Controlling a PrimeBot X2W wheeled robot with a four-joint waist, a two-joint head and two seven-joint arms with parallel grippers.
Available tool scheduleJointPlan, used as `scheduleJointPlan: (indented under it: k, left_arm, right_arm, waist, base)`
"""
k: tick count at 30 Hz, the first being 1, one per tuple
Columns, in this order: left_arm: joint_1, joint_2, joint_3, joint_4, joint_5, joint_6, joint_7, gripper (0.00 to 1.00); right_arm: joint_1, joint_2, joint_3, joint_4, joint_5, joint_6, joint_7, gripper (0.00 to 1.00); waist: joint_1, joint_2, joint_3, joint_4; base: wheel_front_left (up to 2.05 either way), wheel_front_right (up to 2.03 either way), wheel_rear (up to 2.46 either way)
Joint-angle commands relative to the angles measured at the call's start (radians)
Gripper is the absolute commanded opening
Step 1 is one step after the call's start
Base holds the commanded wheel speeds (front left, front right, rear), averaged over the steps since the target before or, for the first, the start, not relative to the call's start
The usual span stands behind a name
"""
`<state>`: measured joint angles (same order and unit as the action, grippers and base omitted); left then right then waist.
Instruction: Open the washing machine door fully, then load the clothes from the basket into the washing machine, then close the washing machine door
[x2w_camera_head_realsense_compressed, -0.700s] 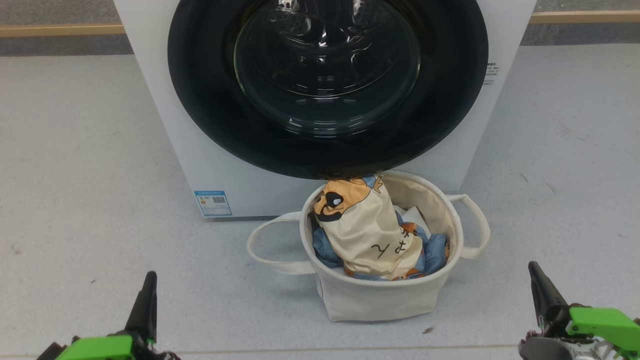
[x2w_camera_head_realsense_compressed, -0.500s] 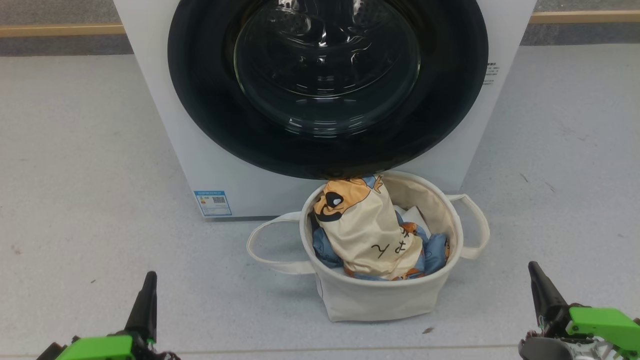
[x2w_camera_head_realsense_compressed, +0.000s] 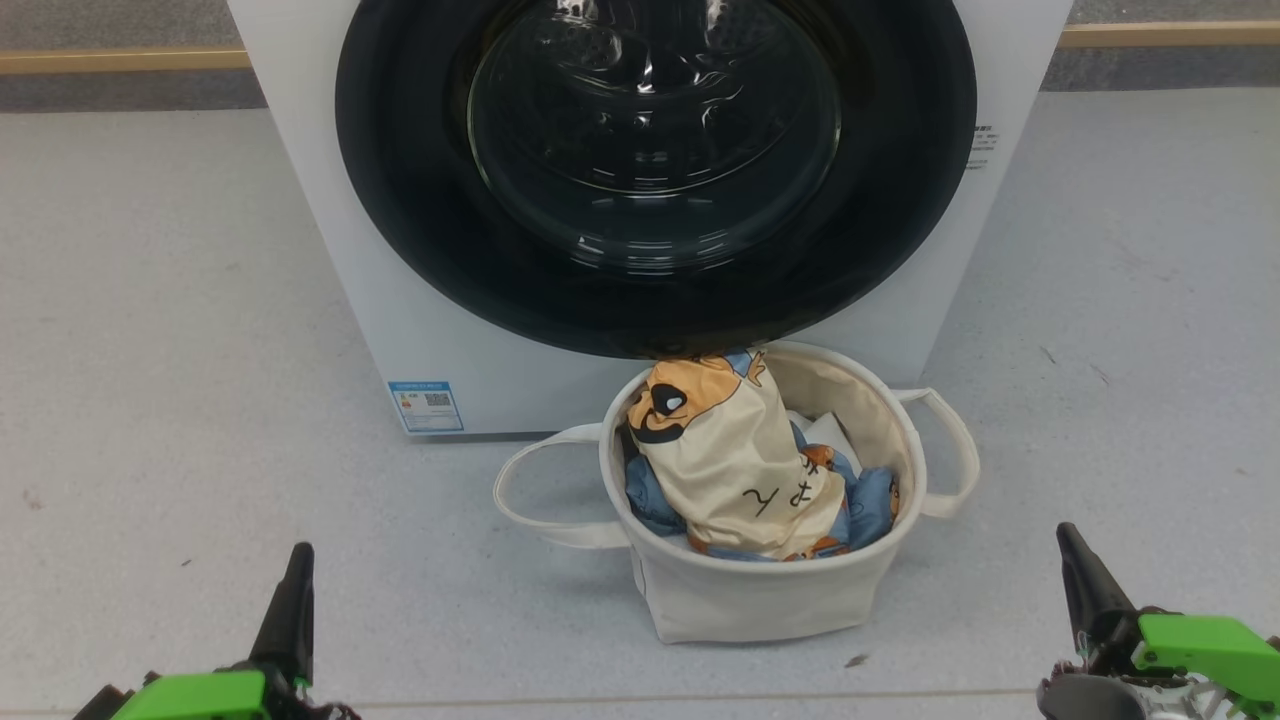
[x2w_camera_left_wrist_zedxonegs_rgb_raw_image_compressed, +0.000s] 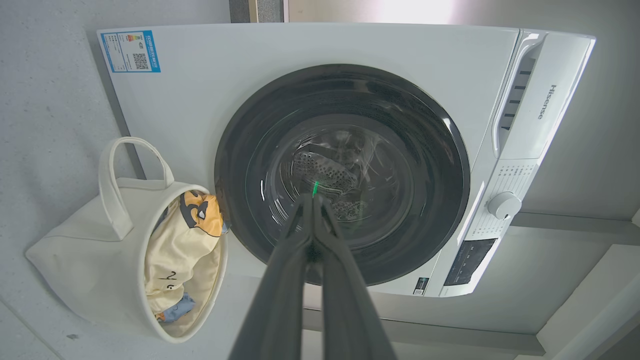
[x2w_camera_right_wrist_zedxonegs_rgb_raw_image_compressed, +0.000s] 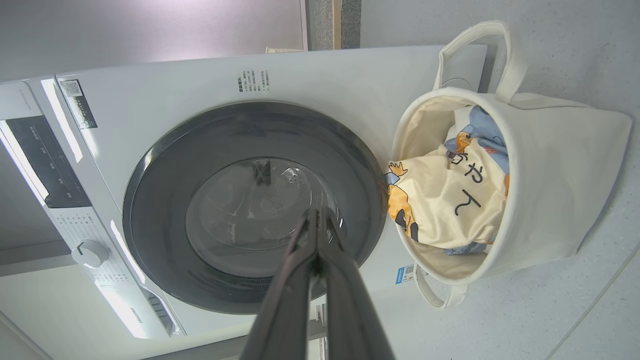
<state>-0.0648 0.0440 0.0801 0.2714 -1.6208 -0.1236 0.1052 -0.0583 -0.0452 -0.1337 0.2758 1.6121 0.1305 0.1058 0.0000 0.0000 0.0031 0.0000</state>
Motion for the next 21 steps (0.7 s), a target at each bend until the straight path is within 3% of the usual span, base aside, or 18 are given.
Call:
scheduleJointPlan:
  k: [1, 21]
  left_arm:
    - [-0.043, 0.006, 0.035, -0.026, 0.013, -0.007, 0.009, 0.00]
    - [-0.043, 0.006, 0.035, -0.026, 0.013, -0.007, 0.009, 0.00]
  right_arm:
    - [-0.050, -0.005, 0.019, -0.031, -0.004, 0.000, 0.008, 0.00]
    - [-0.050, -0.005, 0.019, -0.031, -0.004, 0.000, 0.008, 0.00]
  waist:
    - [0.0000, 0.0000, 0.000, 0.000]
    - [0.0000, 0.0000, 0.000, 0.000]
  base:
    - [0.00, 0.00, 0.00]
    - [0.00, 0.00, 0.00]
